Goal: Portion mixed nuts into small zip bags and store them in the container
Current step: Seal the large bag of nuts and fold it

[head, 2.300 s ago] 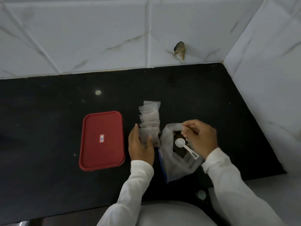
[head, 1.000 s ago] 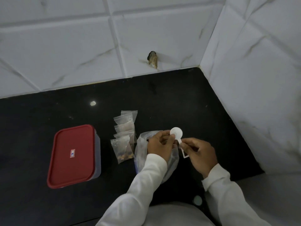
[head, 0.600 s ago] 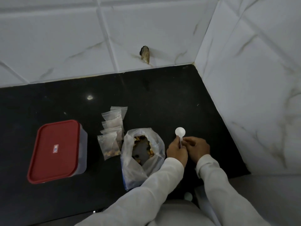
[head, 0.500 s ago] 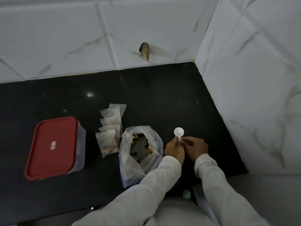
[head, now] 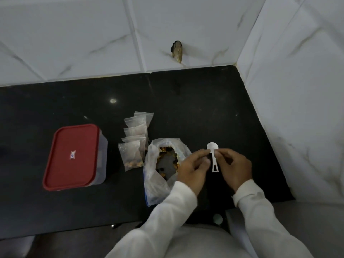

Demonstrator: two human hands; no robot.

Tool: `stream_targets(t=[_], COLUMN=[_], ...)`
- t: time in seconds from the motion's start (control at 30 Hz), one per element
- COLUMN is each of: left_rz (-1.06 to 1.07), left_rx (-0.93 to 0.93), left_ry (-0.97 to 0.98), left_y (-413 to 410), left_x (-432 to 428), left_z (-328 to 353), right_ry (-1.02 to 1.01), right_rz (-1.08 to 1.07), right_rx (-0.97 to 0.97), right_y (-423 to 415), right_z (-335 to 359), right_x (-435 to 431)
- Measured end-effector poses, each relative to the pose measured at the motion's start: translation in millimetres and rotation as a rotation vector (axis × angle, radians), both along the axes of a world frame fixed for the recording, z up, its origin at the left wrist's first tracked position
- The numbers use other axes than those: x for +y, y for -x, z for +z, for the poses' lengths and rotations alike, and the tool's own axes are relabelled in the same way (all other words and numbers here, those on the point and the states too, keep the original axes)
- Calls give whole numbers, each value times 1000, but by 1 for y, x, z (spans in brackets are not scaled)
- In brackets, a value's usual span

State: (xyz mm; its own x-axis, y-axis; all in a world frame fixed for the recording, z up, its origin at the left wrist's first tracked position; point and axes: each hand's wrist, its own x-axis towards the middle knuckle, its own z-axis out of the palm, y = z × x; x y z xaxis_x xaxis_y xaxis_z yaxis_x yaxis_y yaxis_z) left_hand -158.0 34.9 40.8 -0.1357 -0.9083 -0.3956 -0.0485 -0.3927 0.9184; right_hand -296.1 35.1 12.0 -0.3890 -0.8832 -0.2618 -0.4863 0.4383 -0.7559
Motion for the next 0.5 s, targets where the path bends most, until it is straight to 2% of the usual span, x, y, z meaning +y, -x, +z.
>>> stream_targets(t=[0.13,0.23,0.3,0.37,0.5], left_rz=[240,315,307,271,309], left_rx=[-62,-350,-488,-439,-142], left_ry=[118,159,95,-19,-298], left_y=[-77,-119,-132,-139,-139], left_x=[-4,-8,-6,-6,-13], left_z=[-1,-7,-24,-41,-52], right_ry=[-77,-193,-267,-289,-319], right_rz=[131,185,201,189,133], right_rx=[-137,-106,-105,-168,-281], right_y=[-29,-49,-59,-67,-77], right_z=[8,-6,-13,-18,-20], right_x=[5,8,11,13,13])
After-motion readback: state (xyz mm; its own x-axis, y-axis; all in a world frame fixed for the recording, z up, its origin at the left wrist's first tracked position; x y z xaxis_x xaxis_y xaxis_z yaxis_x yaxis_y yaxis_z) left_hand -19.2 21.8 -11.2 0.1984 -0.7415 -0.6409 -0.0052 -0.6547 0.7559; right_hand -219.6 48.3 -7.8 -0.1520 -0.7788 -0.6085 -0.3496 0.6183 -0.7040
